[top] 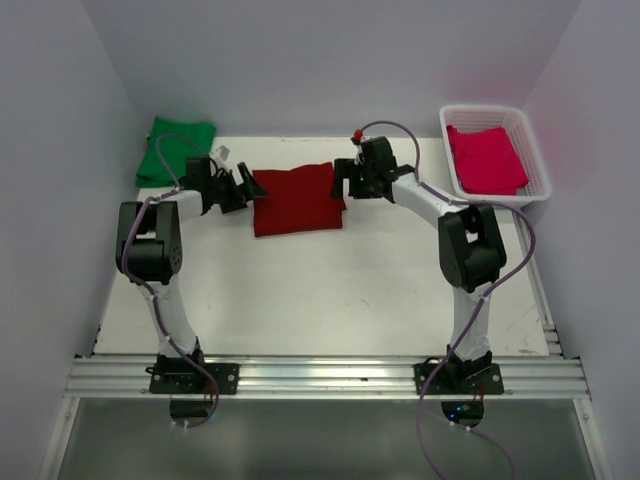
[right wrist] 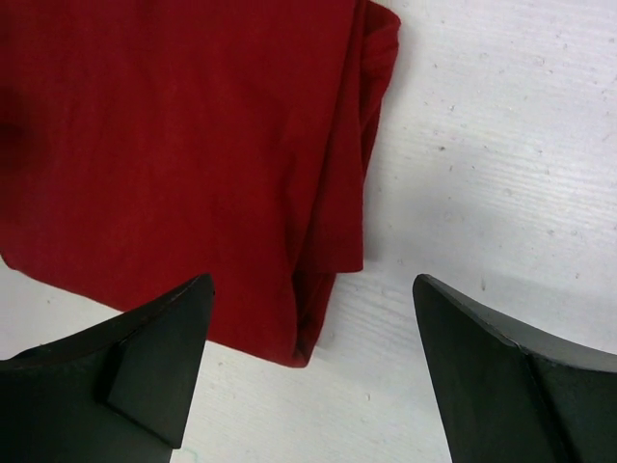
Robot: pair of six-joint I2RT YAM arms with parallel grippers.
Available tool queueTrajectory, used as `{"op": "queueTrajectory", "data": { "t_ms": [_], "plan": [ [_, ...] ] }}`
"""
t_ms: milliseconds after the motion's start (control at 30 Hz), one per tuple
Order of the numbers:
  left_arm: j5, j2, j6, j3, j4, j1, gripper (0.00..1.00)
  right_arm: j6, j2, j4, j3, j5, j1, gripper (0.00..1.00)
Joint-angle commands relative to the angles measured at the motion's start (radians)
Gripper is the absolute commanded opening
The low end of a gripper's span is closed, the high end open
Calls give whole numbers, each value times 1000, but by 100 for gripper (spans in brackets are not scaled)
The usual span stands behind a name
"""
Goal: Fold and stack the t-shirts
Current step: Put the neatly folded tshirt into the corner of the board with the left arm
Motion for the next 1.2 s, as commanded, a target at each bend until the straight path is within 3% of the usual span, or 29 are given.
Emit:
{"op": "queueTrajectory", "data": {
  "t_ms": [0,200,567,600,1000,1167],
  "plan": [
    [65,73,-5,10,-1,-3,100,22,29,10,52,-60,-9,88],
    [91,128,-8,39,-10,-42,100,33,85,-7,98,-86,-12,88],
    [73,174,-14,27,-30,-113,100,57,168,-53,179,-88,-23,62],
    [67,174,-15,20,-30,-115,100,59,171,-58,179,-85,-23,56],
    [32,188,-46,-11,-15,-136,100,68,217,-78,170,-50,-26,38],
    [-34,211,-51,21,-95,-165,100,66,216,-79,164,-48,-27,34]
  ]
}}
